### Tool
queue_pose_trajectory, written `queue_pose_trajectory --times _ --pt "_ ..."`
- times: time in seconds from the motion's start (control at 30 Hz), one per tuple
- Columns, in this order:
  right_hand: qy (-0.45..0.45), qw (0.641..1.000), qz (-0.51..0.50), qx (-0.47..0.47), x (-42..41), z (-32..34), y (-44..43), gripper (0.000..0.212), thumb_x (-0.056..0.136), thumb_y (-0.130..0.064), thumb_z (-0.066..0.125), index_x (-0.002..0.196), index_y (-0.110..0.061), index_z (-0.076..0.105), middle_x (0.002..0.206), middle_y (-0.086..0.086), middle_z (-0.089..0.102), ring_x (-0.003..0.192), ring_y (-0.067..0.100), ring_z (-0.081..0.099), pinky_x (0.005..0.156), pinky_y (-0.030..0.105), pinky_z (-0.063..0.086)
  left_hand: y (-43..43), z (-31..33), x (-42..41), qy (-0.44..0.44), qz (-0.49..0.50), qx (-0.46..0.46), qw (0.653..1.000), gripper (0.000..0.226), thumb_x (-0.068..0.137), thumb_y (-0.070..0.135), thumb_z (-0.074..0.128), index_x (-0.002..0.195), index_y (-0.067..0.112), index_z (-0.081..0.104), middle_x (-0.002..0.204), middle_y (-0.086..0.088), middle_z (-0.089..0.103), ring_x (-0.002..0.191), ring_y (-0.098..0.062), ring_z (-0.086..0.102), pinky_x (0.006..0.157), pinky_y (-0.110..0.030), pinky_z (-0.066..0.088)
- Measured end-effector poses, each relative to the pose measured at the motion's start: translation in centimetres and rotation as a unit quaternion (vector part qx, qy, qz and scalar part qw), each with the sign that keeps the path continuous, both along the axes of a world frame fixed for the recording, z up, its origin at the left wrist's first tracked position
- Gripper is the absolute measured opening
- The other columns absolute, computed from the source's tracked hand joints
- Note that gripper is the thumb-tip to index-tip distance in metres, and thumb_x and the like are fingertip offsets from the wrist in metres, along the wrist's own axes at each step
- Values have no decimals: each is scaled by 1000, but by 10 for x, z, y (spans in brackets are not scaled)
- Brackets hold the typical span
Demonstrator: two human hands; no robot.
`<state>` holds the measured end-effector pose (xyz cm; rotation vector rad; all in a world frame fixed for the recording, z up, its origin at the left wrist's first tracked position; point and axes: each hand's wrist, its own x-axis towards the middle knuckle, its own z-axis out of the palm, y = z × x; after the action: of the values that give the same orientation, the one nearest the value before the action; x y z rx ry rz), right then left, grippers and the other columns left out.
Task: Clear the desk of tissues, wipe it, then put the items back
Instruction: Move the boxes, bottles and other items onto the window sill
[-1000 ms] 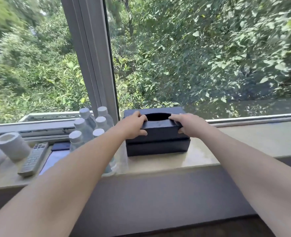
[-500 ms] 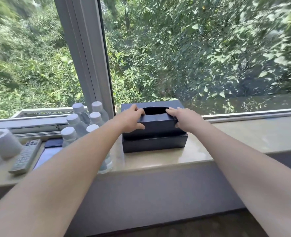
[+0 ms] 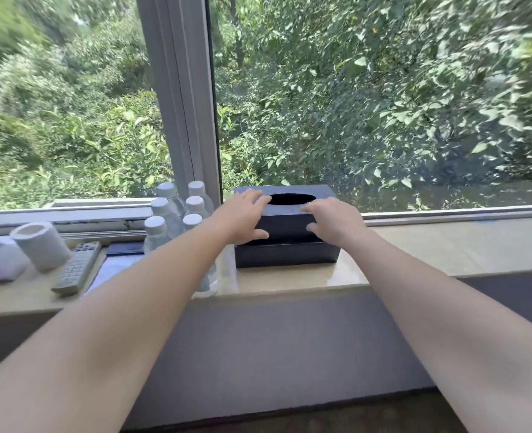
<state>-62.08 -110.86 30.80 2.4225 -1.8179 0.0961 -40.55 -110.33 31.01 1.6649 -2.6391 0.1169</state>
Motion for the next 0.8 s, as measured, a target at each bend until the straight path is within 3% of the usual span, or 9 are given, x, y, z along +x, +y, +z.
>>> queue_pose_trajectory --times 0.1,0.27,0.5,0.6,0.7,0.8 --pt "-19 1000 9 -12 16 23 13 47 94 -29 60 139 -29 50 131 1 60 124 26 52 88 41 49 10 22 12 -19 -14 -33 999 83 94 50 57 156 13 17 162 -10 18 148 -26 17 122 -43 15" --pt "-40 998 40 -34 58 61 30 44 94 -32 61 136 -29 52 128 2 62 117 26 57 85 41 52 36 61 52 -32 12 -62 997 89 90 58 57 157 16 16 161 -6 23 147 -23 22 122 -47 11" --pt "-73 989 116 -49 142 88 70 42 92 -29 64 133 -22 57 119 4 68 106 27 64 87 44 55 96 89 151 -22 101 -50 993 92 87 69 51 157 21 15 162 -4 20 149 -22 21 123 -47 9" --pt "-99 983 153 -39 192 92 91 45 89 -37 67 131 -24 58 119 4 68 105 26 65 90 46 54 131 92 198 -34 145 -58 987 89 88 69 48 157 25 12 163 -4 20 149 -24 21 123 -50 8" --pt "-140 970 197 -14 249 94 118 45 89 -36 68 131 -25 57 125 1 66 112 24 63 97 47 50 175 92 246 -52 196 -59 977 87 89 69 47 156 28 12 162 -3 22 147 -25 26 122 -49 13" --pt "-172 955 243 9 311 89 152 40 90 -30 68 129 -24 59 124 -3 66 109 19 64 96 40 52 229 88 296 -54 253 -61 964 81 90 68 46 155 28 19 158 -1 32 140 -26 38 115 -46 29"
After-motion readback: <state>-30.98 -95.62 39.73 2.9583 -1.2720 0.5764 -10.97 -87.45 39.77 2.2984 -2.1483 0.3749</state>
